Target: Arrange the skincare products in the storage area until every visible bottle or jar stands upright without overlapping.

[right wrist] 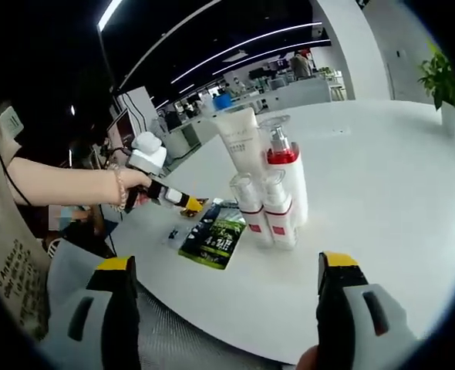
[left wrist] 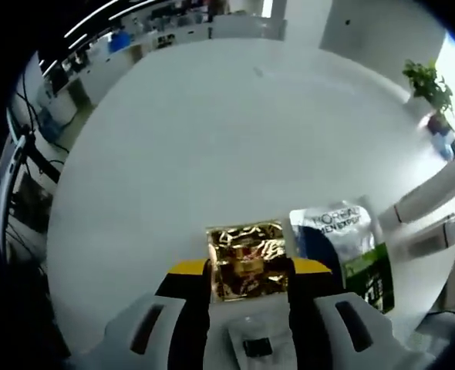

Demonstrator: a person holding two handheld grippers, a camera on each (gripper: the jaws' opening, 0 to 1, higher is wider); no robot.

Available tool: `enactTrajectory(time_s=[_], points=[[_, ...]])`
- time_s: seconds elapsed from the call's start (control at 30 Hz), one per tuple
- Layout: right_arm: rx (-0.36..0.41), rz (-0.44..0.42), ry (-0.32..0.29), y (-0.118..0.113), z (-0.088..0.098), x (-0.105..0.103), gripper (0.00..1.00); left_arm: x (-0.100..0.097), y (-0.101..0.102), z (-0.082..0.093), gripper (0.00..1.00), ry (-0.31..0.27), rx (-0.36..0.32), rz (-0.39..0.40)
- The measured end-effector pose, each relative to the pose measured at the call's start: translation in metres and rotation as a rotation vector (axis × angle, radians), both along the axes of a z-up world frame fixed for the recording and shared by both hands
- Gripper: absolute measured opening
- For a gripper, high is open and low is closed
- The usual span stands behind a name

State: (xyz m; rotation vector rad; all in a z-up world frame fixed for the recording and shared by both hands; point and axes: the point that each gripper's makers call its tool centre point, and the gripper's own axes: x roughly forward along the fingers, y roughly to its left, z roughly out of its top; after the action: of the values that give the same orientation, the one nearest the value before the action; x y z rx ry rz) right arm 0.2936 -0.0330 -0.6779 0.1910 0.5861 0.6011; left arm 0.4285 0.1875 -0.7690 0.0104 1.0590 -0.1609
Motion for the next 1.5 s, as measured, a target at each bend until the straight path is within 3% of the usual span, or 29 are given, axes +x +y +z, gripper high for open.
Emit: enactTrajectory(time_s=[0.57, 1.37, 1.5], points=[[0.0, -0.002, 0.008, -0.0005, -0.0012, -0.0001, 0.98, 0.001, -0.0015, -0.0063, 0.38, 0.002, 0.015, 0.013], [0.0, 0.0, 0.015, -0.0006, -0.003, 0.0005, 0.98, 0.006, -0.0001, -0.0043, 0.37, -0.004, -0.039, 0.169], [0.0, 0.002, 0.016, -0.0004, -0.0032, 0.0004, 0.98, 0.0051, -0.0024, -0.0038, 0.4, 0.005, -0.035, 0.144]])
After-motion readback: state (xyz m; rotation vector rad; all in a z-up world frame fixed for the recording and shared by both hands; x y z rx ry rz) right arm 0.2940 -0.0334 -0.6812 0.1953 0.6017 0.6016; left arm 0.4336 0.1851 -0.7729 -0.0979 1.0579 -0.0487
